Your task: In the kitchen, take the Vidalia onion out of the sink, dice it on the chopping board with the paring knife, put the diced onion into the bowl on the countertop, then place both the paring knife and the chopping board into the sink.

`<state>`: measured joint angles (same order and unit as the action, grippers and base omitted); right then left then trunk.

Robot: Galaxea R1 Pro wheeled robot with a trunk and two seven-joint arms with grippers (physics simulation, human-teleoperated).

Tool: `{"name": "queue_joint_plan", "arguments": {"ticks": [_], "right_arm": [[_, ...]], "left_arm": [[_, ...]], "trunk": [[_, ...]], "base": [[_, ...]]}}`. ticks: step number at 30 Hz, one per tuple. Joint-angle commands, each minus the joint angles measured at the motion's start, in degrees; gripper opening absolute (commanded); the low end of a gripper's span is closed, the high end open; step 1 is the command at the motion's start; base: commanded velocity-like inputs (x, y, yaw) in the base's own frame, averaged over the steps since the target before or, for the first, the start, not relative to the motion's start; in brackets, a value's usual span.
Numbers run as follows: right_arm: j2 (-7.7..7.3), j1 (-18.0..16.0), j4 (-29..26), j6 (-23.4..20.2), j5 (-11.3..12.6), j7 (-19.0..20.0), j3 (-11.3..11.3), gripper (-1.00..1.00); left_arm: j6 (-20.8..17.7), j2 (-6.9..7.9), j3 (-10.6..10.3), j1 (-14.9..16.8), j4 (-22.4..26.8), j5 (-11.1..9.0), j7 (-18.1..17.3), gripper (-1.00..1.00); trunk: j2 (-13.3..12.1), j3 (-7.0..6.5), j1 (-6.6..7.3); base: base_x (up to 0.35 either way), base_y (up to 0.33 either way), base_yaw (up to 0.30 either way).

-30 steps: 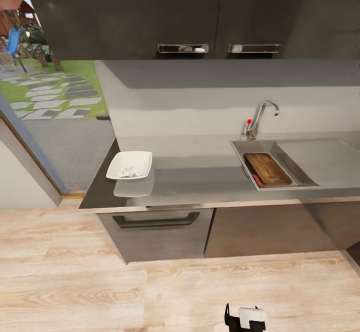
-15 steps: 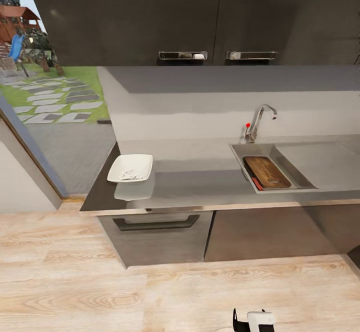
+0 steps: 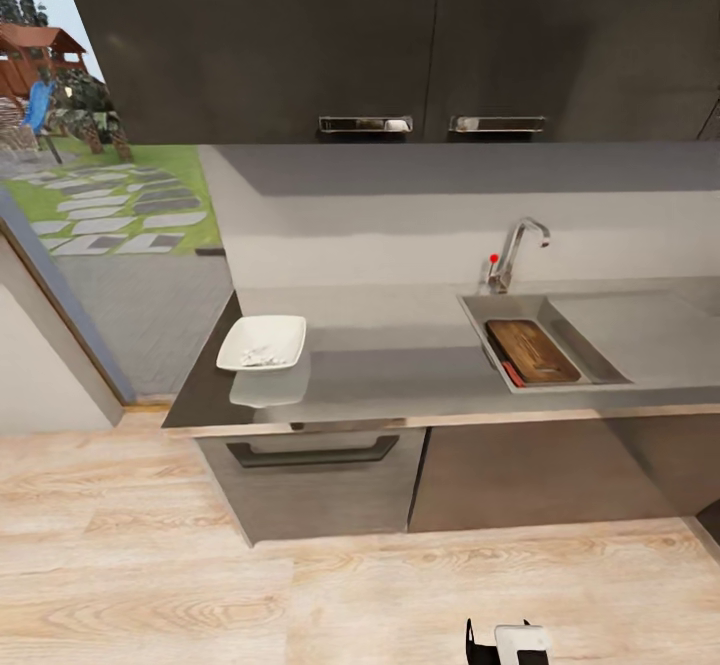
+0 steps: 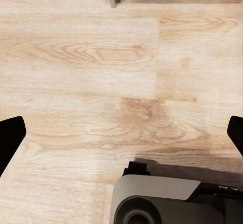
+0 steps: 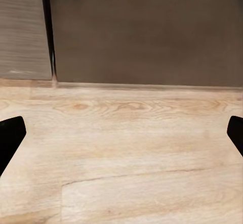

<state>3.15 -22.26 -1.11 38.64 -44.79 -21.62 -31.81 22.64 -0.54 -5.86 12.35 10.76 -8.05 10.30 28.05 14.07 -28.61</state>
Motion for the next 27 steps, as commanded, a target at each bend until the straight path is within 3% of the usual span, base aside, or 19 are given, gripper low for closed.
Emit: {"name": "queue_joint_plan", "arguments": {"ticks": [1,27], "right_arm": [[0.01,-0.02,0.04,0.04,-0.61,-0.44,-0.27,1.0],[0.1,-0.02,0.06,-0.23,-0.65,-0.35,-0.27,1.0]], "left_arm": [[0.21,0.01,-0.52,0.04,-0.04,-0.56,0.26,1.0],[0.14,0.01,-0.51,0.04,-0.23,-0.56,0.25,1.0]], "trunk": [[0.08,0.0,-0.02],[0.08,-2.41,-0.02]], "base": [[0.0,0.0,0.0],[0.0,0.0,0.0]]}}
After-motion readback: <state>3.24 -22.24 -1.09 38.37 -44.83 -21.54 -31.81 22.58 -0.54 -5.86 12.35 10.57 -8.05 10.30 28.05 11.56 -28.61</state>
